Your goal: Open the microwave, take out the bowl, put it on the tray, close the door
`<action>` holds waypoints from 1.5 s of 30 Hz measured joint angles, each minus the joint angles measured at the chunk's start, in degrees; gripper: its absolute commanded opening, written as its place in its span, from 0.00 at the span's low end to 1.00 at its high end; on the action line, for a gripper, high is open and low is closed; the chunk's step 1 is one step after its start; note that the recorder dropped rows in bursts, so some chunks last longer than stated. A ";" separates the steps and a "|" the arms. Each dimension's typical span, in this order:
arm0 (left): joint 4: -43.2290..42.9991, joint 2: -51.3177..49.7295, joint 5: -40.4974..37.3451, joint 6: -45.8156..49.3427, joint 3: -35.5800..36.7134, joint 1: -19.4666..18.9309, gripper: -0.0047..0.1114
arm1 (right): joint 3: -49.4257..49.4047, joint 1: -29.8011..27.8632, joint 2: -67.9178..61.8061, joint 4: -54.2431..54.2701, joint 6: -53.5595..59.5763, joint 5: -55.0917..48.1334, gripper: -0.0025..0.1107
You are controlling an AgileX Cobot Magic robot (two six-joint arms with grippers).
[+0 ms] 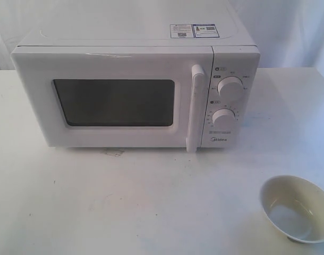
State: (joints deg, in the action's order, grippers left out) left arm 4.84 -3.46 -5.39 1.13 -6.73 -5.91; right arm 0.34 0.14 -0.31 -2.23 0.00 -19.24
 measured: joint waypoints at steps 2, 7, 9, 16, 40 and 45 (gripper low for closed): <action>0.00 1.97 0.23 0.00 3.26 0.00 0.04 | 0.00 0.00 0.00 0.00 0.00 0.00 0.02; 0.00 3.04 -2.75 0.00 6.41 0.00 0.04 | 0.00 0.00 0.00 0.00 0.00 -0.11 0.02; 0.00 3.15 -4.75 0.00 6.52 0.00 0.04 | 0.00 0.00 0.00 0.00 0.00 -0.11 0.02; 0.00 3.15 -7.07 0.00 6.52 0.00 0.04 | 0.00 0.00 0.00 0.00 0.00 -0.11 0.02; 0.00 3.15 -7.77 -1.57 6.52 0.00 0.04 | 0.00 0.00 0.00 0.00 -0.41 -0.11 0.02; 0.00 3.15 -7.77 -1.57 6.52 0.00 0.04 | 0.00 0.00 0.00 0.00 -0.41 -0.11 0.02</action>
State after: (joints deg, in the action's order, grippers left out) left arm 4.84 -0.30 -13.16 -0.43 -0.22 -5.91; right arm 0.34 0.14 -0.31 -2.23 -0.41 -19.35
